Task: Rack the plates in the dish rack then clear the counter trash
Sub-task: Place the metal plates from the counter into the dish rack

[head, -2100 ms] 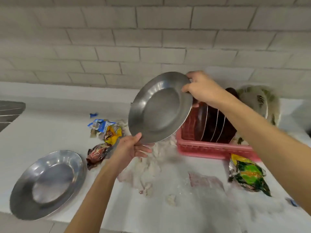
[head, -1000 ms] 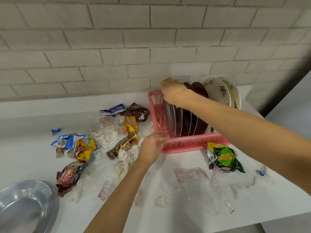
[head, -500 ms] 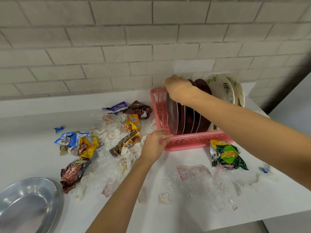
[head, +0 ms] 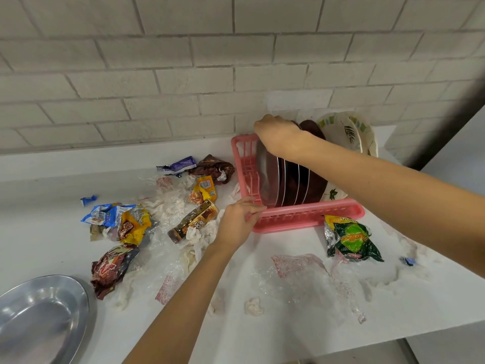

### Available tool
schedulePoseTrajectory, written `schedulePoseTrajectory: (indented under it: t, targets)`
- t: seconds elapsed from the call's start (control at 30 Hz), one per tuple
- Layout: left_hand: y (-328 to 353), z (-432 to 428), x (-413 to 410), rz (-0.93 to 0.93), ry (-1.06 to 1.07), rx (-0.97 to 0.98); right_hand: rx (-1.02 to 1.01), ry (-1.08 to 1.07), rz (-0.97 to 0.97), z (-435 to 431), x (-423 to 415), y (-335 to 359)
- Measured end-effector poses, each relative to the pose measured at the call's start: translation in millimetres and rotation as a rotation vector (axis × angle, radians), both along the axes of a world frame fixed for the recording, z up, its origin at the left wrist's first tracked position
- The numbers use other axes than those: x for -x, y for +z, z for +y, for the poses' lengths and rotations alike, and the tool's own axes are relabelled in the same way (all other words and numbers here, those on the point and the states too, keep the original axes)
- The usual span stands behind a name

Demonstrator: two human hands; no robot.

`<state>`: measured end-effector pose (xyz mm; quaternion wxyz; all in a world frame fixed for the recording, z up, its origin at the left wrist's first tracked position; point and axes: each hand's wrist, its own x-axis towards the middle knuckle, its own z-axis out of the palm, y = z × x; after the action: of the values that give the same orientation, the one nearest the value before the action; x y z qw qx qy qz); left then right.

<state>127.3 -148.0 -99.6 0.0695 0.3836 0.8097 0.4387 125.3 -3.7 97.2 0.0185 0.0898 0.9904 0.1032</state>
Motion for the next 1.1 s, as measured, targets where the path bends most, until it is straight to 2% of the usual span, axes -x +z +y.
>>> schedulePoseTrajectory:
  t: [0.53,0.63,0.73,0.93,1.1]
  targets:
    - [14.7,1.5,-1.3,0.069,-0.033,0.108,-0.14,0.031,0.004,8.8,-13.5,-1.2]
    - [28.3,-1.4,-7.6,0.087,-0.045,0.088,-0.124,0.064,0.072,-1.6,-19.9,2.2]
    - [43.5,-20.1,-14.3,0.037,0.039,0.008,-0.023,0.122,0.139,-24.6,-31.9,-1.5]
    - [65.8,-96.3,-47.5,-0.211,0.277,-0.189,0.236,0.273,0.064,-79.8,-75.6,-37.2]
    - [42.8,-206.0,-72.9,-0.171,0.599,-0.181,0.522,0.405,-0.069,-140.0,-73.7,-84.3]
